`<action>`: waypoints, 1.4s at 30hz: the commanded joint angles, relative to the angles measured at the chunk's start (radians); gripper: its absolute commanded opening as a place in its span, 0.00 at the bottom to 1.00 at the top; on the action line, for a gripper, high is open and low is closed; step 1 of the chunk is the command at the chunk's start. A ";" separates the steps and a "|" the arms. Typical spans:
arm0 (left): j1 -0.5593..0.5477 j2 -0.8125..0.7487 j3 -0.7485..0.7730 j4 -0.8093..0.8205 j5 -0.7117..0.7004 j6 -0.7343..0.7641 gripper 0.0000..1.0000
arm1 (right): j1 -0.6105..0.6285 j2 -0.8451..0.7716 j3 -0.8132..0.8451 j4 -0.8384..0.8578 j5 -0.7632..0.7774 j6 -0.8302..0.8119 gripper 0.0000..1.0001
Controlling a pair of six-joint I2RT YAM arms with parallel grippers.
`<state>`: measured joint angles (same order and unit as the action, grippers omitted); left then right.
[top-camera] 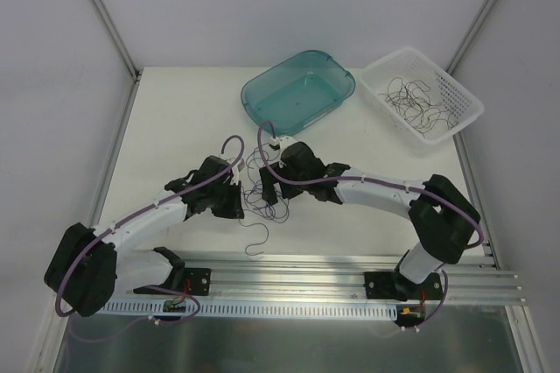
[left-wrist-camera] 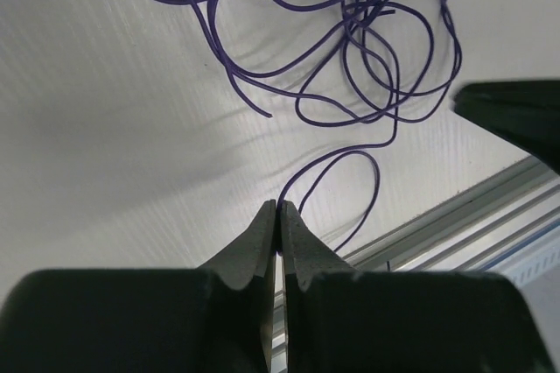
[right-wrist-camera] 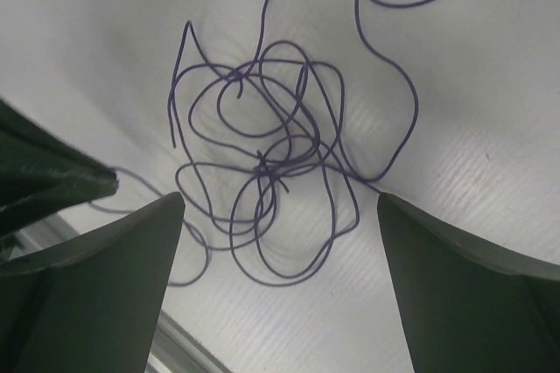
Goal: Untangle the cables
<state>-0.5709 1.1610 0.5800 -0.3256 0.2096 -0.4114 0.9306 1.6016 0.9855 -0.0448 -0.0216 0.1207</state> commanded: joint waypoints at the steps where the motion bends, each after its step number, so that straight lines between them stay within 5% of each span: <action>1: -0.009 -0.088 -0.022 0.008 0.031 -0.038 0.00 | 0.019 0.067 0.105 -0.015 0.109 0.040 0.97; 10: -0.007 -0.236 -0.043 -0.013 0.001 -0.109 0.00 | 0.076 0.288 0.306 -0.193 0.258 0.025 0.94; 15: -0.007 -0.268 0.003 -0.050 0.001 -0.118 0.00 | 0.083 0.336 0.335 -0.262 0.319 0.027 0.84; 23: -0.006 -0.331 0.159 -0.185 -0.065 -0.092 0.00 | 0.062 0.305 0.268 -0.343 0.362 0.023 0.27; 28: 0.006 -0.348 0.274 -0.280 -0.121 -0.066 0.00 | -0.022 0.190 0.115 -0.362 0.351 0.039 0.10; 42: 0.137 -0.392 0.517 -0.423 -0.240 -0.012 0.00 | -0.475 -0.248 -0.203 -0.438 0.246 0.027 0.09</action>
<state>-0.4545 0.7837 1.0412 -0.6964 0.0414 -0.4553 0.5217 1.4368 0.8036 -0.4149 0.2440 0.1535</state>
